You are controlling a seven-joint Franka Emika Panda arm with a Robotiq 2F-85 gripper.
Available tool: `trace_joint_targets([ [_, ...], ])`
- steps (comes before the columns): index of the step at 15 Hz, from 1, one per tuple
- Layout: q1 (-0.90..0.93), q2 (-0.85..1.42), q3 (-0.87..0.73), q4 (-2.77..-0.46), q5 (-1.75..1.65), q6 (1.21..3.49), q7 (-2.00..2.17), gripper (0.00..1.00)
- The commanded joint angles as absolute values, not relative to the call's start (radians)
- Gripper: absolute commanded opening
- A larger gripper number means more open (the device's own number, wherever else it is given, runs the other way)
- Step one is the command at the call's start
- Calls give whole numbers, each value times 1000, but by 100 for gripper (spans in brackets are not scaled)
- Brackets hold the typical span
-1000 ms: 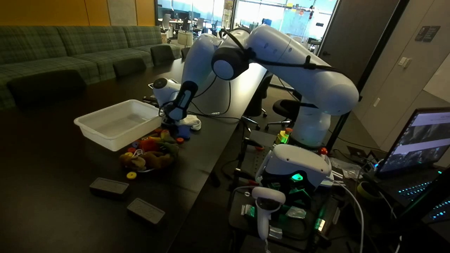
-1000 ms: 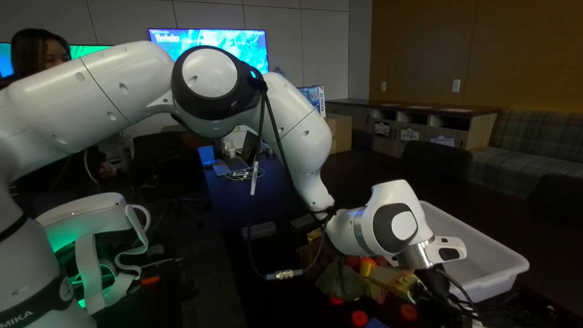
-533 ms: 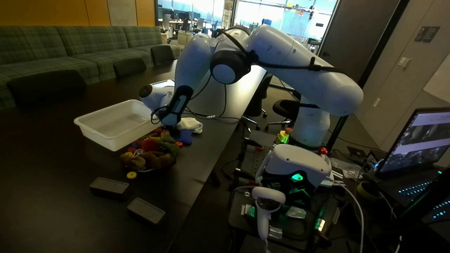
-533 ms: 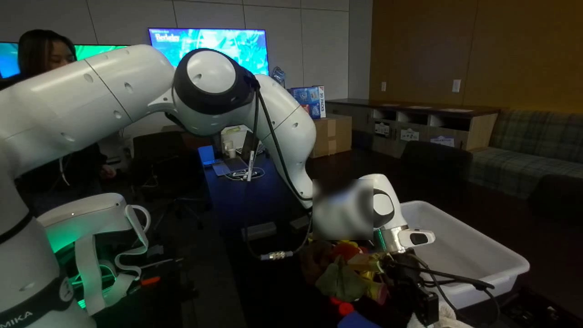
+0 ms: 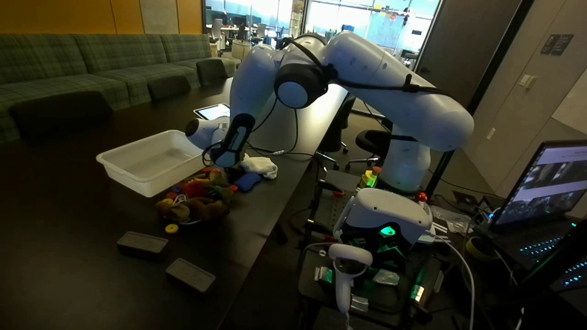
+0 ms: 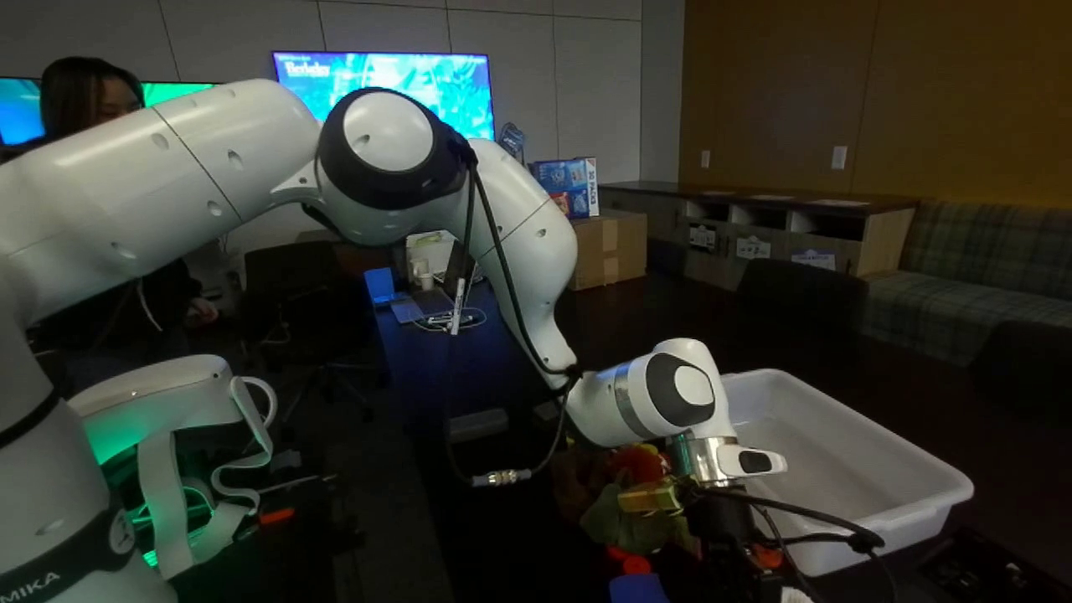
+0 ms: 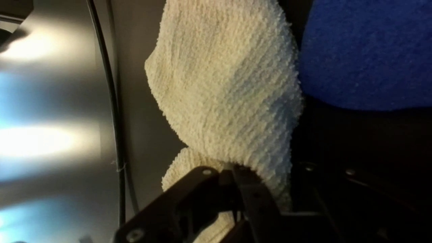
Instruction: Use the towel to slide all the objects on the table to the left.
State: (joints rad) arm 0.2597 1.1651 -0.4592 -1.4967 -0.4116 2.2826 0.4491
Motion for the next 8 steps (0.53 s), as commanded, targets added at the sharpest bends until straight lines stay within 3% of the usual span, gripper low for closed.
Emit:
trace_joint_targets([
  [1, 235, 1093, -364, -1547, -389, 2250, 418, 16],
  [8, 195, 1028, -129, -1489, -180, 2108, 425, 16],
])
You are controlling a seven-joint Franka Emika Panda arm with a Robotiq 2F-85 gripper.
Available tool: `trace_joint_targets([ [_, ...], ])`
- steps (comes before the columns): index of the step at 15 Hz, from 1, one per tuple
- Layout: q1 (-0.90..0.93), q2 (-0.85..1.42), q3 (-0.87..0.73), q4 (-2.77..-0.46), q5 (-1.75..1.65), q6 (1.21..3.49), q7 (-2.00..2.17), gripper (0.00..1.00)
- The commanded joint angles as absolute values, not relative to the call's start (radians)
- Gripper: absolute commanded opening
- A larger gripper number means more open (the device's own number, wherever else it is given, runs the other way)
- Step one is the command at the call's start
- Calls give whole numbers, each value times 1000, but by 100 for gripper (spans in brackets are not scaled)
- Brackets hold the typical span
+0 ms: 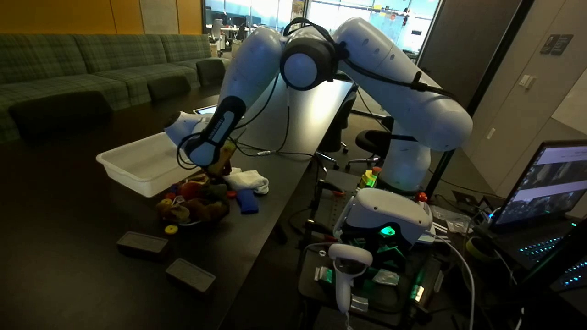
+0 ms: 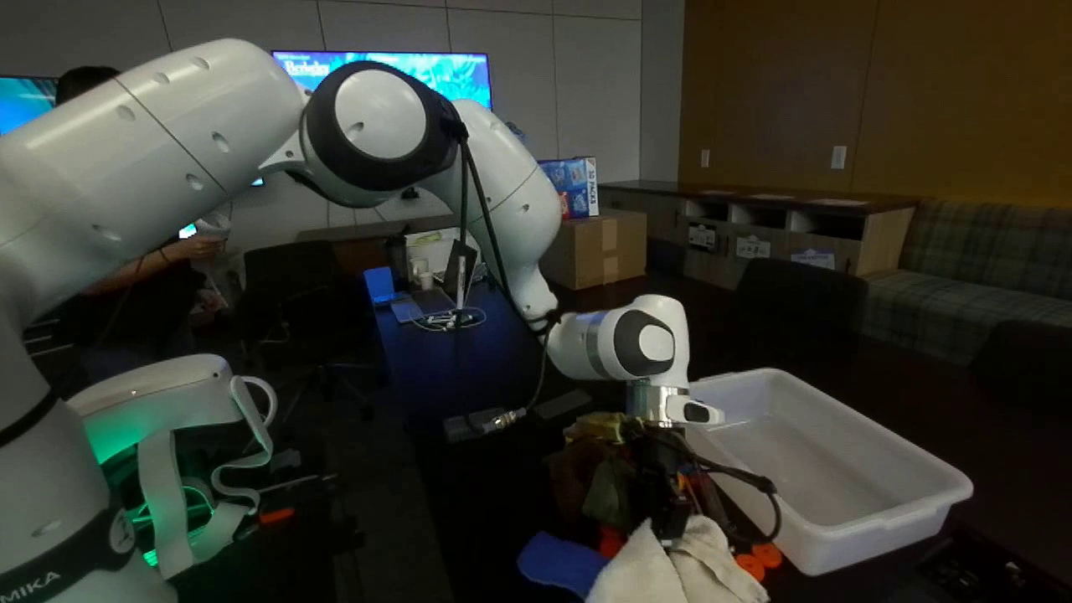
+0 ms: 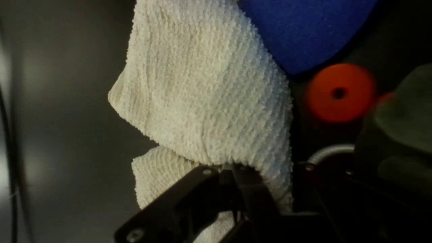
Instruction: Use the towel to slide all the objects on the table to the left.
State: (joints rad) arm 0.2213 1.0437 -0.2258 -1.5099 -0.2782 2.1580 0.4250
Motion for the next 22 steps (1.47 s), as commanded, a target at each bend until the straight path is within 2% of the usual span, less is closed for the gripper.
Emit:
trace_joint_targets([
  [1, 193, 1026, -102, -1475, -142, 2086, 428, 16],
  [14, 287, 1074, 83, -1355, 140, 2151, 501, 16],
  [22, 261, 970, 116, -1454, 167, 2285, 403, 16],
])
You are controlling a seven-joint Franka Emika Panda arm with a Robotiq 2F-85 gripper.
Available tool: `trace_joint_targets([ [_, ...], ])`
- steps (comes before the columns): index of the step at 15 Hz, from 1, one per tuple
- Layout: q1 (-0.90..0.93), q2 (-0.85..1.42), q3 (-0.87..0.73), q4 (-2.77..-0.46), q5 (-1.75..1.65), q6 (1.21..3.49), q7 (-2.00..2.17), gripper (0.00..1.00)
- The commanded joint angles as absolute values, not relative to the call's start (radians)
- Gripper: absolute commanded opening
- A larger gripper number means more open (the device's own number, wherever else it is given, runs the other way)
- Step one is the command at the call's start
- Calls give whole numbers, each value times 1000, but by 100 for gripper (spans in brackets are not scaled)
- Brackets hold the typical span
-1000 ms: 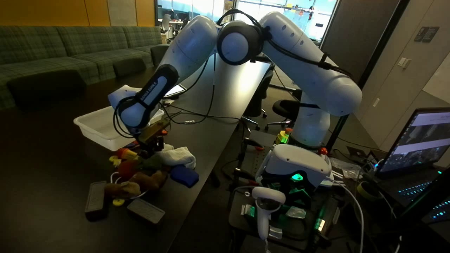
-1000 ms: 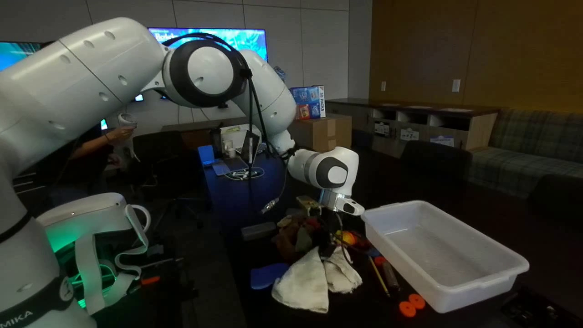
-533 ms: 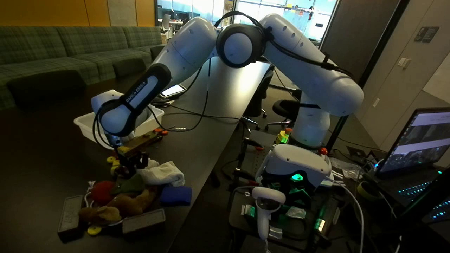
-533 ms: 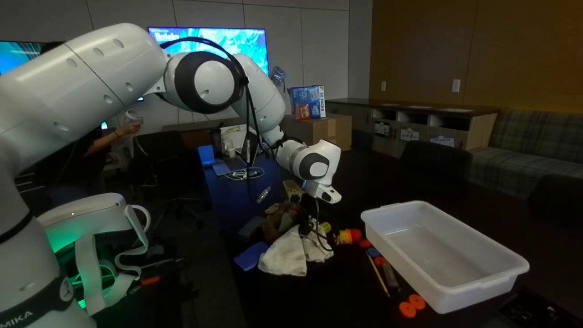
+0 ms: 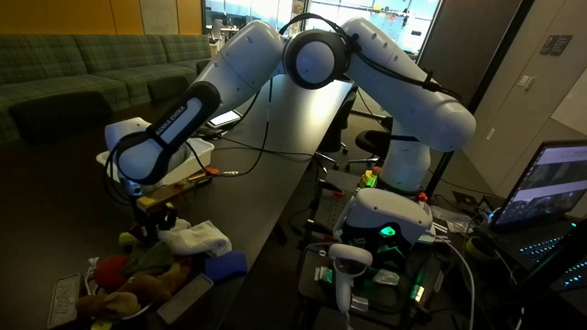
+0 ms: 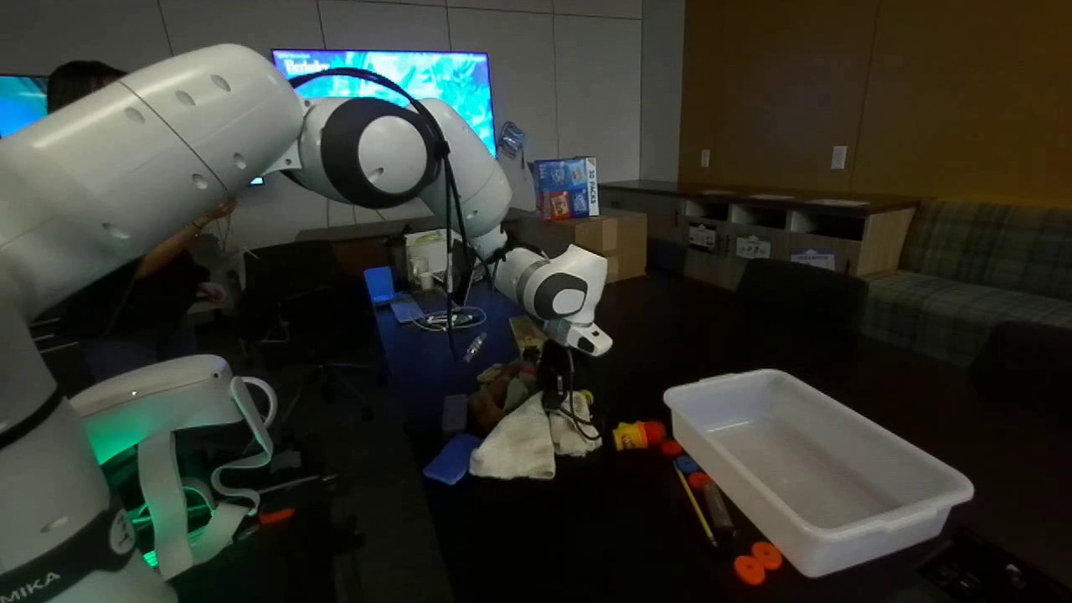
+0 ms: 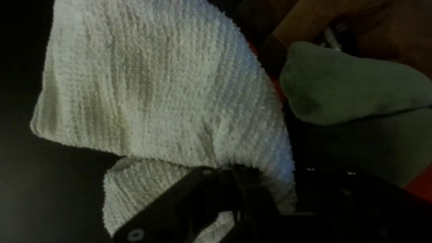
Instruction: Use the towel to slide all the objects on the table to the left.
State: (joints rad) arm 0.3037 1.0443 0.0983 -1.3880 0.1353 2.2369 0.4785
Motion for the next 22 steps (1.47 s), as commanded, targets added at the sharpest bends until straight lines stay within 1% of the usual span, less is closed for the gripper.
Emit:
trace_joint_targets([
  [1, 243, 948, 120, -1478, 167, 2298, 368, 16],
  [6, 70, 782, 158, -1674, 201, 2347, 81, 16],
  [11, -149, 645, 186, -1831, 279, 2271, -256, 16],
  [15, -275, 565, 141, -1913, 315, 2206, -413, 16],
  [18, -329, 542, 86, -1912, 301, 2131, -454, 16],
  [20, -333, 551, 40, -1887, 274, 2097, -435, 16],
  [22, -304, 582, -16, -1855, 228, 2122, -361, 16],
])
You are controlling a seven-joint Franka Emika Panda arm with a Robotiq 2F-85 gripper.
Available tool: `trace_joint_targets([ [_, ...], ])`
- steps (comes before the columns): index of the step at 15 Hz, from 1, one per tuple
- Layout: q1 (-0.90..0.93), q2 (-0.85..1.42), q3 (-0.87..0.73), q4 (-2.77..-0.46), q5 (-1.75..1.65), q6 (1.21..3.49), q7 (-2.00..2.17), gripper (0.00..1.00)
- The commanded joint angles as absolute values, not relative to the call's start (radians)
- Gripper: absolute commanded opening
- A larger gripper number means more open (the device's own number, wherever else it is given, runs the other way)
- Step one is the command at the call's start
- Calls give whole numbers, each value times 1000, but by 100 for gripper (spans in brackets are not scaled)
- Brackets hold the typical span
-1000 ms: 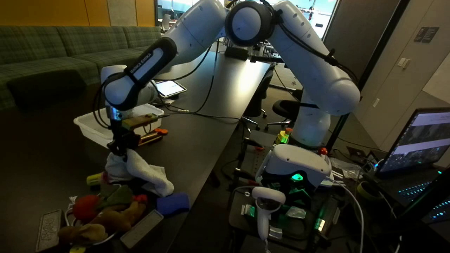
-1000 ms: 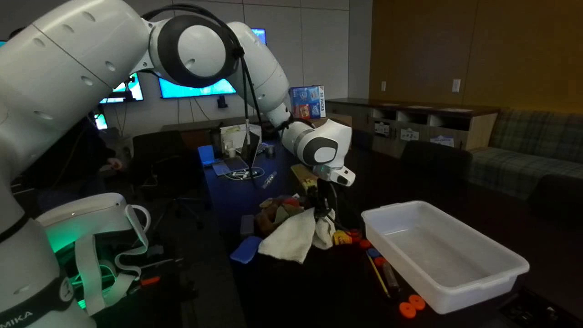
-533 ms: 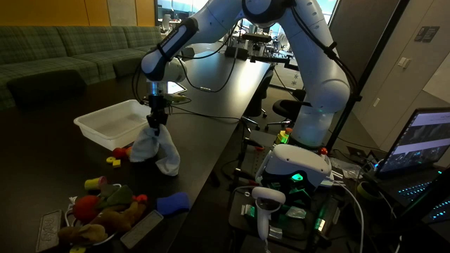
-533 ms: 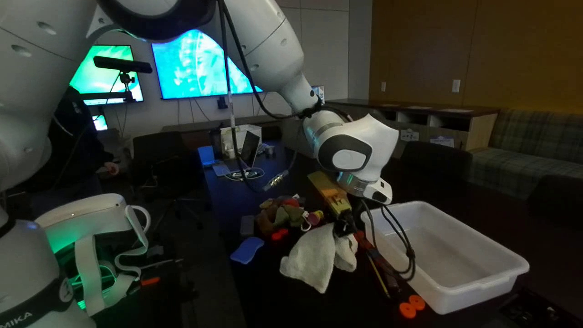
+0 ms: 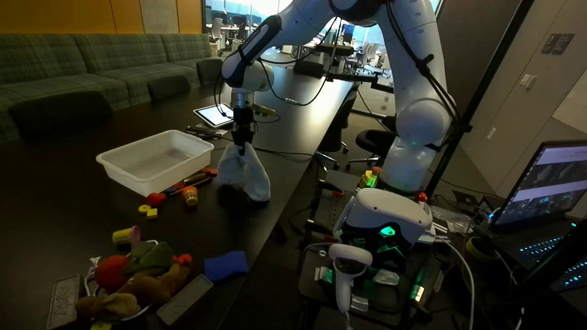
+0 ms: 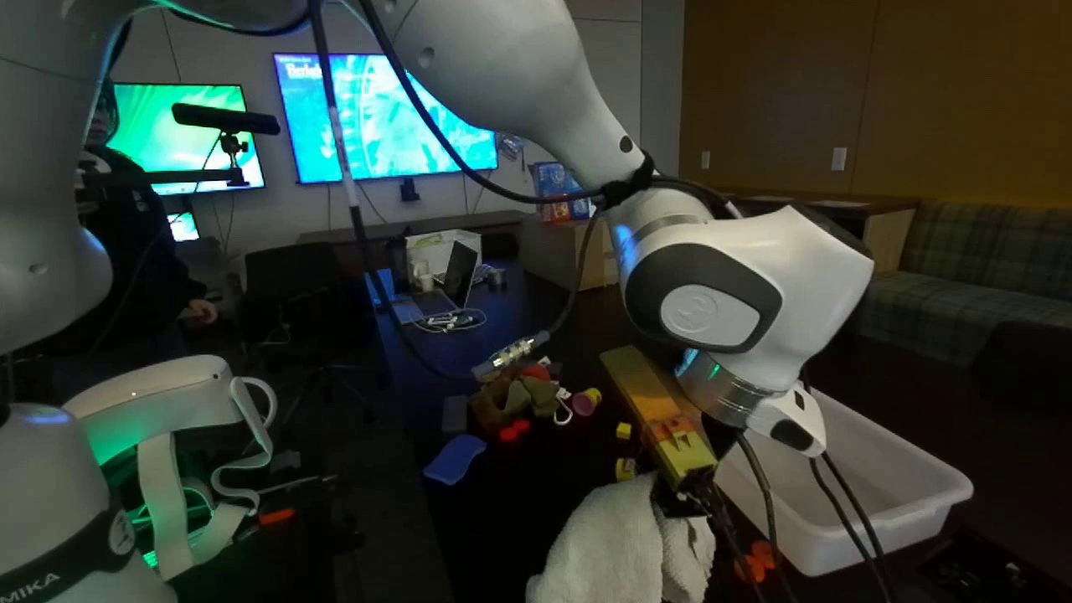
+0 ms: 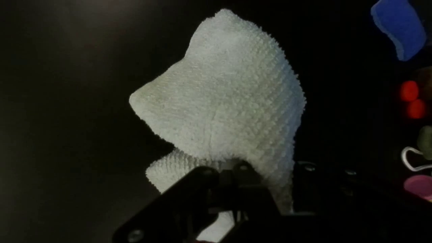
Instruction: Use the towel to slide all the objects on the table to the left.
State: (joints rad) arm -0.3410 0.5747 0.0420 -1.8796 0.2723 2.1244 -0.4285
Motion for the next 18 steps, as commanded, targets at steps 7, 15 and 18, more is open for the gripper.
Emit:
trace_joint_targets([
  [7, -174, 826, -123, -1666, 82, 2433, -15, 16],
  [15, -43, 1109, -265, -1430, -2, 2572, 305, 16],
  [18, -29, 1124, -257, -1416, -1, 2582, 313, 16],
])
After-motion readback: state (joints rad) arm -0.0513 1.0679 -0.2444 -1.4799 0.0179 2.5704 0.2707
